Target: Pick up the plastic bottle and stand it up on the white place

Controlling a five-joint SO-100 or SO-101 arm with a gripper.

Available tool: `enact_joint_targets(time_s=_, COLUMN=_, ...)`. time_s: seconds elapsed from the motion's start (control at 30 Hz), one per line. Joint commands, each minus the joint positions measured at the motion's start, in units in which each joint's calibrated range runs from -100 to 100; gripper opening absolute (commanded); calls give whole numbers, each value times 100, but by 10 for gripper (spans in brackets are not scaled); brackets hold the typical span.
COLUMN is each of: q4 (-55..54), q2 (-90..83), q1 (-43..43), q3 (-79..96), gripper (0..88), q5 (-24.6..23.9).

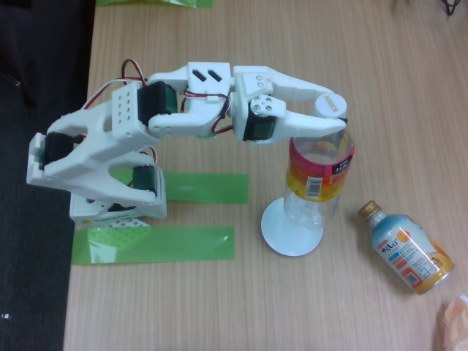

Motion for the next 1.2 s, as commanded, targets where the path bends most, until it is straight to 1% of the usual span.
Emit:
enact_joint_targets(time_s=0.0, q4=-124, q2=-372, q1=-13, q3=59, gripper=126, q5=-15)
enact_joint_targets(time_s=0.2, q4=-124, q2=-909, q1=-28, q3=530, gripper=126, q5=-20)
enact_joint_targets(time_s=0.47, q4=-124, q2=-1220, q1=-28, q3=1218, gripper=126, q5=-20)
enact_joint_targets(time_s=0.87, q4=-132, q2=-1161, q1=-28, q3=1318, gripper=126, q5=-20)
enact_joint_targets(time_s=1.1, q4=-965, q2=-1153, q1=-28, q3=1716, gripper=126, q5=-20)
enact_joint_targets(time_s=1.17, q4=-1033, q2=-1145, q1=-28, q3=1807, gripper=126, q5=-20)
